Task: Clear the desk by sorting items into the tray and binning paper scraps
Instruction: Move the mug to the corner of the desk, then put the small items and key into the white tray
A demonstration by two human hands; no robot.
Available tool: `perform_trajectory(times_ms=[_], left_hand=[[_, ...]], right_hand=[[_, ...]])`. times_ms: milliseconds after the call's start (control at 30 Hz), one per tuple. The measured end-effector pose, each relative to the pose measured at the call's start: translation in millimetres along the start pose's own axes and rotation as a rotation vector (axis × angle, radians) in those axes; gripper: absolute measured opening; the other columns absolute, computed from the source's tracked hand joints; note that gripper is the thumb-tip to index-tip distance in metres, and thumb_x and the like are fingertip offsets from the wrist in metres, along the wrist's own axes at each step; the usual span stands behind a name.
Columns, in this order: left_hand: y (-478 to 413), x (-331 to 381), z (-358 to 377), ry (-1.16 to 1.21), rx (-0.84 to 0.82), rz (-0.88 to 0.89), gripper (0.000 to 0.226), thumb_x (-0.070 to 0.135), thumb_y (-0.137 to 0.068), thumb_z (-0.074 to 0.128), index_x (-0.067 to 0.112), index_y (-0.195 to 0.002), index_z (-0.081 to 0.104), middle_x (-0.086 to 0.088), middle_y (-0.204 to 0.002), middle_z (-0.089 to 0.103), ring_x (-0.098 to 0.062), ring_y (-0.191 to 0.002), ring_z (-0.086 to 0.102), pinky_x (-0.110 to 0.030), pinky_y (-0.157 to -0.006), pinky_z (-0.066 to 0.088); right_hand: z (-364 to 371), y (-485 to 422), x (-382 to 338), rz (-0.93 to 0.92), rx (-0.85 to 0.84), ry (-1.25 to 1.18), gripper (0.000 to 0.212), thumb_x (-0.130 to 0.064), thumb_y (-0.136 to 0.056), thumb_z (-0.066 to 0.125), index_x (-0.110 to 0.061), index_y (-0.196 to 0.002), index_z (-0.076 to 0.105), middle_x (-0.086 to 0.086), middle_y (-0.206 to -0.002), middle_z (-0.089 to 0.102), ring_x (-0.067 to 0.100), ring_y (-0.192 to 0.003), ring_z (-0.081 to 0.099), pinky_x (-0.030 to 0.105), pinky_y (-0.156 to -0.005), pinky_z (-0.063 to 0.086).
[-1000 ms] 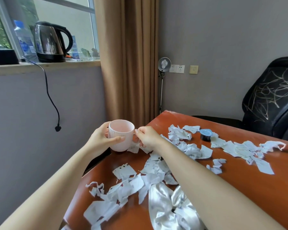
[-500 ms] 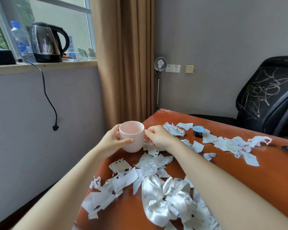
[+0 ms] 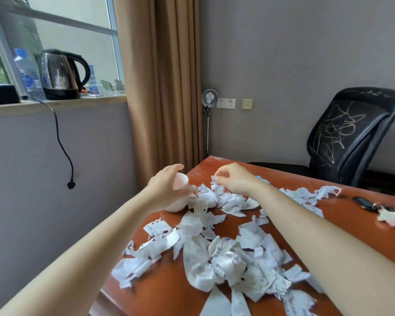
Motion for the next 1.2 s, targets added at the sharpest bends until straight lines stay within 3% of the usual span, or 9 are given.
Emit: perform_trajectory(times_ms=[100,167,233,433,500,633,767,867,1200], left_hand=[[6,43,6,-0.105,-0.063,0.108,0.056,0.038,-0.089,0.057,0.022,-0.14,0.038,0.003,-0.144,0.041,-0.016,-0.132,0.039,-0.03,-0.107,0.033],[7,62,16,-0.175,-0.111,0.152,0.049,0.037,-0.09,0.056,0.023,-0.135,0.044,0.006,-0.138,0.049,-0.014,-0.124,0.047,-0.02,-0.09,0.035],[6,71,32,-0.195,-0.194,0.154,0.044,0.037,-0.09,0.056,0.022,-0.131,0.048,0.004,-0.132,0.054,-0.015,-0.117,0.052,-0.02,-0.083,0.036],[-22,78,62,-0.363,-0.275,0.101,0.049,0.034,-0.088,0.059,0.017,-0.132,0.048,-0.002,-0.127,0.058,-0.021,-0.112,0.056,-0.029,-0.087,0.046],[-37,70,69,-0.44,-0.292,0.046,0.053,0.039,-0.085,0.063,0.014,-0.13,0.05,-0.005,-0.122,0.061,-0.022,-0.107,0.058,-0.029,-0.087,0.049],[-57,57,80,-0.575,-0.407,-0.039,0.062,0.049,-0.081,0.065,0.014,-0.13,0.05,-0.002,-0.119,0.061,-0.022,-0.108,0.056,-0.037,-0.1,0.038],[-63,48,97,-0.549,-0.574,-0.112,0.066,0.047,-0.08,0.067,0.014,-0.133,0.047,-0.003,-0.115,0.057,-0.022,-0.103,0.055,-0.03,-0.085,0.047],[-68,42,111,-0.573,-0.622,-0.109,0.064,0.047,-0.077,0.07,0.013,-0.129,0.051,-0.002,-0.1,0.054,-0.019,-0.088,0.054,-0.026,-0.075,0.05],[-77,41,119,-0.64,-0.612,-0.029,0.064,0.041,-0.076,0.073,0.013,-0.13,0.051,-0.003,-0.105,0.056,-0.016,-0.084,0.05,-0.015,-0.053,0.038]], right_hand=[[-23,16,4,-0.011,0.01,0.102,0.026,-0.022,-0.096,0.05,-0.014,-0.118,0.062,0.002,-0.126,0.059,0.014,-0.099,0.055,0.026,-0.081,0.041],[-36,25,11,-0.009,0.02,0.162,0.023,-0.021,-0.095,0.052,-0.016,-0.115,0.063,0.002,-0.125,0.059,0.013,-0.1,0.055,0.025,-0.082,0.043],[-47,32,24,0.007,0.019,0.209,0.021,-0.02,-0.094,0.055,-0.017,-0.113,0.063,0.002,-0.125,0.059,0.012,-0.097,0.054,0.024,-0.08,0.044],[-70,36,79,0.107,0.016,0.307,0.017,-0.021,-0.093,0.056,-0.018,-0.109,0.063,0.002,-0.122,0.06,0.011,-0.094,0.049,0.013,-0.062,0.033],[-73,29,94,0.134,0.014,0.314,0.017,-0.021,-0.093,0.057,-0.019,-0.108,0.063,0.003,-0.123,0.06,0.011,-0.094,0.049,0.017,-0.066,0.034],[-76,6,108,0.149,-0.004,0.351,0.026,-0.025,-0.092,0.059,-0.021,-0.117,0.059,0.002,-0.123,0.059,0.011,-0.096,0.052,0.014,-0.059,0.033],[-62,-23,112,0.122,0.006,0.35,0.044,-0.024,-0.09,0.061,-0.021,-0.132,0.049,0.005,-0.137,0.05,0.02,-0.119,0.051,0.025,-0.086,0.047],[-44,-41,117,0.113,0.012,0.388,0.057,-0.027,-0.091,0.06,-0.024,-0.143,0.036,0.003,-0.149,0.035,0.024,-0.133,0.039,0.037,-0.104,0.042],[-34,-64,137,0.138,-0.093,0.393,0.053,-0.026,-0.092,0.059,-0.02,-0.142,0.041,0.005,-0.148,0.04,0.023,-0.13,0.045,0.03,-0.099,0.043]])
Point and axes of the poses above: each hand's wrist, its own y-axis away from the middle knuckle, its own z-axis out of the palm, x = y × z, the point moved 10 cm from there along -y, towards the middle knuckle
